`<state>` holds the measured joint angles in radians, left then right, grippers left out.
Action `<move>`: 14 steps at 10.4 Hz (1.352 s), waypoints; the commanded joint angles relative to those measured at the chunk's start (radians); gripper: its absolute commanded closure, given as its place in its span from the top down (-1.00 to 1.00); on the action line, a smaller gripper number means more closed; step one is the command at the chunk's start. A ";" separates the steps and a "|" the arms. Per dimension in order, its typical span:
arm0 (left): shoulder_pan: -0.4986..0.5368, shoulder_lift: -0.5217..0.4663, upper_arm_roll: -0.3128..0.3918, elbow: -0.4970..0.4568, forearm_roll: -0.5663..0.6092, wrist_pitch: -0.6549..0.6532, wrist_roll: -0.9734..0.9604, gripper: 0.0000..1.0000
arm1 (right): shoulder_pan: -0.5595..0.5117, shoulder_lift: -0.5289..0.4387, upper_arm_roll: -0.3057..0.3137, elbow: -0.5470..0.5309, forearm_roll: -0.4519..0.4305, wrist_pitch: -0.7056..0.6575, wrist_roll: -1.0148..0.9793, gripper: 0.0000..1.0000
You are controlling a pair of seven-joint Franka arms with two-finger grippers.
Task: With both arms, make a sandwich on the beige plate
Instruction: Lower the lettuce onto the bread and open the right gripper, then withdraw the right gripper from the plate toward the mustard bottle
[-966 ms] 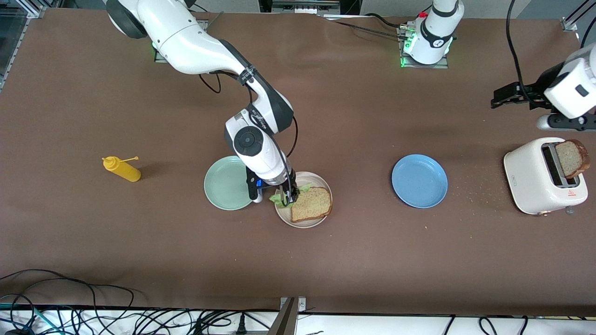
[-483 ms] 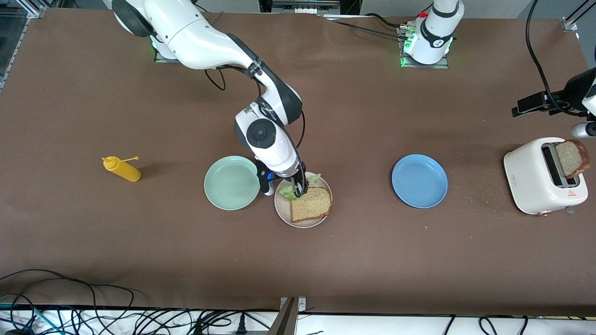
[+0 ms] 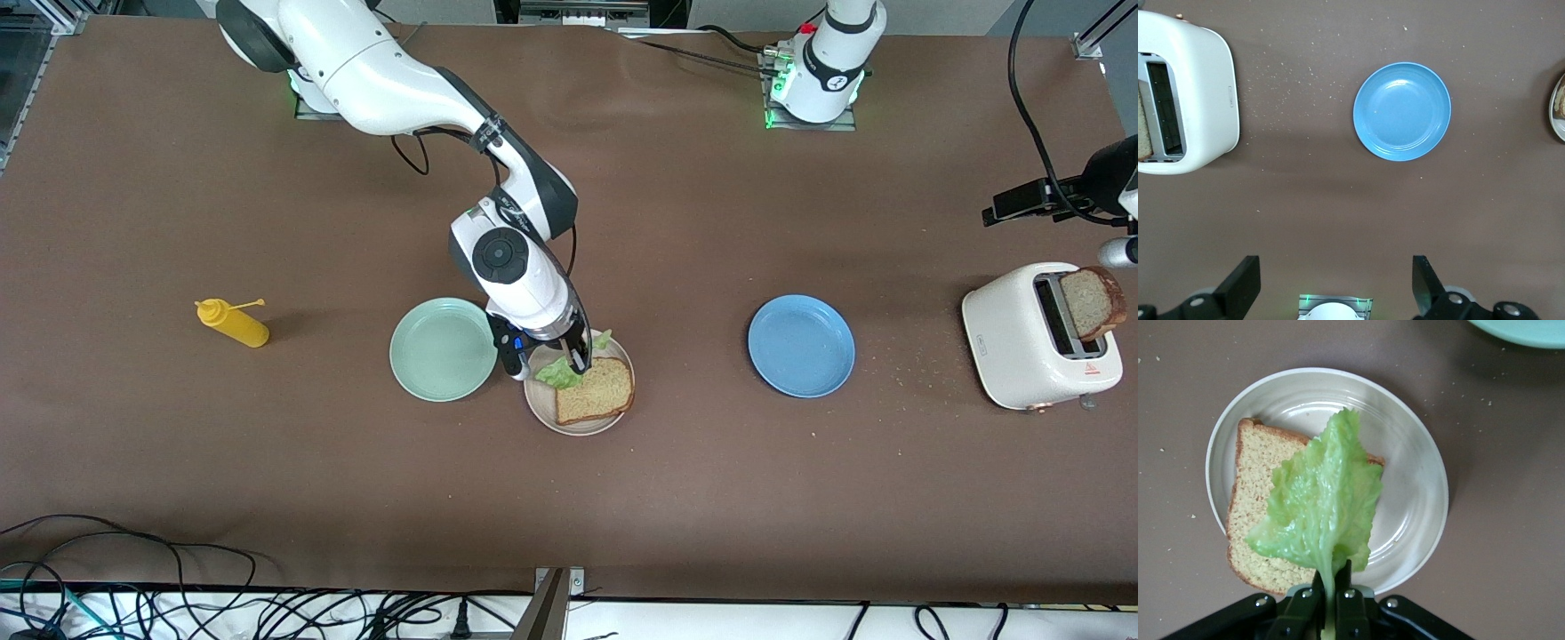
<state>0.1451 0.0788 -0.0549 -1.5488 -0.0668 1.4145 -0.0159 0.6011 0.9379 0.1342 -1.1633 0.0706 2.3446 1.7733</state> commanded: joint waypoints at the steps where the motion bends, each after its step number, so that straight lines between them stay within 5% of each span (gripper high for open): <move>1: -0.035 -0.007 0.004 0.010 -0.011 -0.002 -0.006 1.00 | 0.003 0.044 -0.010 0.047 -0.012 0.031 -0.014 -1.00; 3: -0.039 -0.013 0.003 0.012 -0.010 -0.006 -0.004 1.00 | 0.003 0.047 -0.010 0.045 -0.012 0.050 -0.012 -0.14; 4: -0.041 -0.022 0.004 0.012 -0.008 -0.006 -0.006 1.00 | 0.003 0.047 -0.010 0.045 -0.012 0.048 -0.012 0.07; 8: -0.044 -0.033 -0.006 0.012 -0.008 -0.022 -0.004 1.00 | -0.003 0.041 -0.013 0.066 -0.003 0.024 -0.012 0.32; 14: -0.062 -0.054 0.001 0.009 -0.011 -0.025 -0.007 1.00 | -0.134 -0.081 0.019 0.140 0.024 -0.278 -0.133 0.55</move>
<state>0.0892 0.0471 -0.0602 -1.5432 -0.0668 1.4076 -0.0186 0.5114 0.9244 0.1247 -1.0199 0.0739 2.1618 1.7218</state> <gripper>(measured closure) 0.000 0.225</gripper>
